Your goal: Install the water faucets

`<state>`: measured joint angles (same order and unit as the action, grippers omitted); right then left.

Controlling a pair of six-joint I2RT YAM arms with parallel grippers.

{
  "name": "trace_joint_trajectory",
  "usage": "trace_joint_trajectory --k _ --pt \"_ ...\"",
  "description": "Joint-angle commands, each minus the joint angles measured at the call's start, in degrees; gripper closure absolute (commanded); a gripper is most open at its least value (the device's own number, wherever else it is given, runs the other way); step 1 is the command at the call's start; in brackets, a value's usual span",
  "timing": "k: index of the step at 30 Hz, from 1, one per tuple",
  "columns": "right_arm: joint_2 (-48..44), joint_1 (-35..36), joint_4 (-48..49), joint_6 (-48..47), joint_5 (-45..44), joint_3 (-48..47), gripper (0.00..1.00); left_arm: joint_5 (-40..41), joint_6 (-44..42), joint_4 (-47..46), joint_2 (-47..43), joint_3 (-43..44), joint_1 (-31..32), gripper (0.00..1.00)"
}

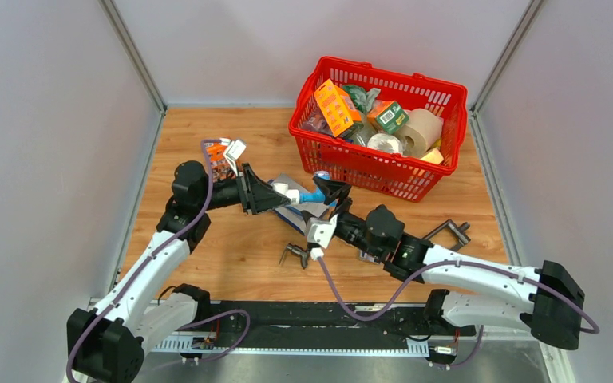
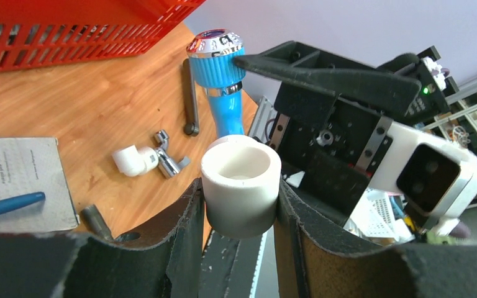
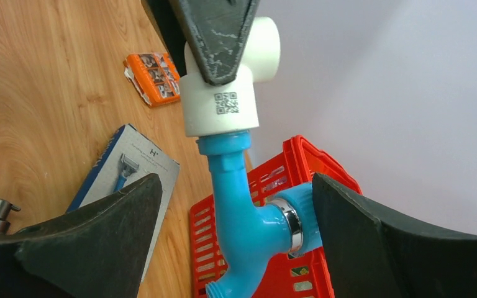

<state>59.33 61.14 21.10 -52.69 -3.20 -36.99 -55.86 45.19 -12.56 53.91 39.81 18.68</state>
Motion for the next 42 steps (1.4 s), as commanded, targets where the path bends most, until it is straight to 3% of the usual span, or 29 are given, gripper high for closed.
trace_joint_trajectory --k 1,4,8,11,13,15,18,23,24,28,31,35,39,40,42 --pt "4.1 2.2 3.3 -5.7 -10.8 0.5 0.09 -3.0 3.1 -3.1 -1.8 3.2 0.3 1.00" --pt "7.0 3.3 9.0 -8.8 -17.7 1.5 0.11 -4.3 4.5 -4.6 -2.0 3.2 0.3 1.00" --pt "8.4 3.3 8.5 -7.0 -19.9 0.2 0.21 -5.4 5.4 -6.0 -2.5 3.5 0.4 1.00" --pt "8.7 3.3 6.2 -5.2 -18.8 -1.2 0.39 -6.6 4.7 -6.0 -2.7 4.4 0.3 1.00" --pt "8.4 3.2 3.1 -3.7 -17.5 -2.1 0.60 -7.5 4.1 -6.0 -2.8 4.9 0.4 1.00" --pt "7.9 3.0 0.7 -2.0 -15.4 -3.3 0.75 -8.5 3.3 -5.8 -2.8 5.4 0.3 1.00" --pt "6.6 2.2 -5.2 1.1 -9.3 -5.0 0.88 -9.4 -0.2 -3.8 -3.5 6.4 0.4 1.00" --pt "5.8 -0.6 -18.1 7.1 7.2 -10.6 1.00 -12.4 -19.4 8.9 -6.5 10.1 0.4 1.00" --pt "5.8 -1.4 -19.9 8.2 11.0 -11.9 1.00 -12.4 -26.9 14.3 -7.1 10.5 0.4 1.00" --pt "6.1 -4.5 -28.0 10.3 26.0 -16.2 1.00 -12.4 -42.0 21.9 -11.8 11.1 0.4 1.00" --pt "6.7 -5.3 -31.4 11.2 32.0 -18.5 1.00 -10.9 -44.9 21.9 -13.4 10.0 0.3 1.00" --pt "6.3 -5.4 -30.7 12.5 25.1 -19.0 1.00 -1.7 -37.2 18.5 -13.4 9.0 0.4 0.98" --pt "6.6 -5.4 -26.8 14.5 13.9 -17.5 1.00 9.3 -28.6 17.1 -13.8 6.9 0.4 0.61" --pt "6.8 -5.2 -25.0 15.5 12.3 -17.0 1.00 12.4 -24.1 15.6 -14.4 5.5 0.4 0.44" --pt "7.2 -5.3 -21.6 16.6 8.9 -15.3 1.00 15.6 -17.5 14.5 -15.1 3.7 0.4 0.24"
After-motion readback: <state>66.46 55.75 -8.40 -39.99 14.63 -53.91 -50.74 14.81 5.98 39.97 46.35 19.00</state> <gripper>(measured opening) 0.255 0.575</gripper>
